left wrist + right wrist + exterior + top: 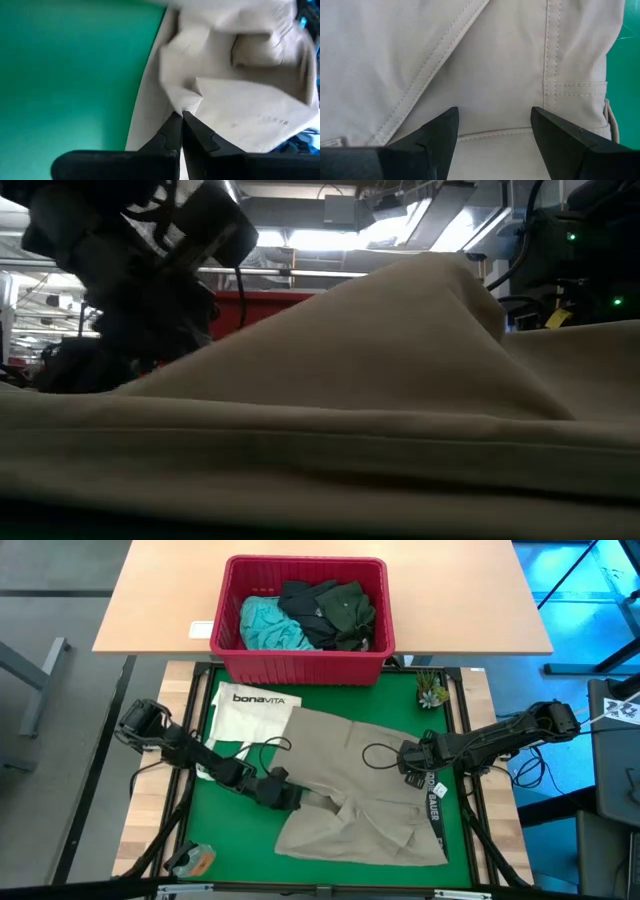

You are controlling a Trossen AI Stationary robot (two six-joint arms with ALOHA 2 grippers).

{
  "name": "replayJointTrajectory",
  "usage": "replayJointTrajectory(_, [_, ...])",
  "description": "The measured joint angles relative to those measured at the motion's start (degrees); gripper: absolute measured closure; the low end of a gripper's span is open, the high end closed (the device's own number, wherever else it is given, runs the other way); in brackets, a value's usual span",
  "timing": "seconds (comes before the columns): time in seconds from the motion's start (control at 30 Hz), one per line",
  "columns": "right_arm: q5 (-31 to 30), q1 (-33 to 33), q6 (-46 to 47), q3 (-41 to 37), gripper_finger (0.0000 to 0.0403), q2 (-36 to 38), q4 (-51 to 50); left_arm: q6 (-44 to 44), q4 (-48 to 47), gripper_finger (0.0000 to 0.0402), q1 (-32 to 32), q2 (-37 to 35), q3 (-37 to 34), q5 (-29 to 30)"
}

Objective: Fold Laundry from Bin
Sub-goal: Fold the light brown shorts

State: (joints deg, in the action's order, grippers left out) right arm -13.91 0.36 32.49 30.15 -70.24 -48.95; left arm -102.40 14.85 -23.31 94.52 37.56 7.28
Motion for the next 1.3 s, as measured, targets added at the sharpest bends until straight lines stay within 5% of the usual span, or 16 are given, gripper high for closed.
replayJointTrajectory(0.63, [0.02, 0.00, 0.00, 0.00, 0.0152, 0.00, 0.38, -24.79, -12.54, 0.0401, -14.28, -0.20, 0.11, -7.86])
replayJointTrajectory(0.87, [0.02, 0.00, 0.00, 0.00, 0.0152, 0.00, 1.12, -24.09, -13.29, 0.0389, -15.13, -0.24, 0.15, -6.43])
replayJointTrajectory(1.1, [0.02, 0.00, 0.00, 0.00, 0.0152, 0.00, 1.10, -22.57, -12.56, 0.0329, -14.47, -0.22, 0.15, -5.11])
replayJointTrajectory(1.3, [0.00, -0.01, 0.00, 0.00, 0.0152, 0.00, 1.04, -13.30, -9.42, 0.0291, -13.53, -0.05, -0.02, 0.30])
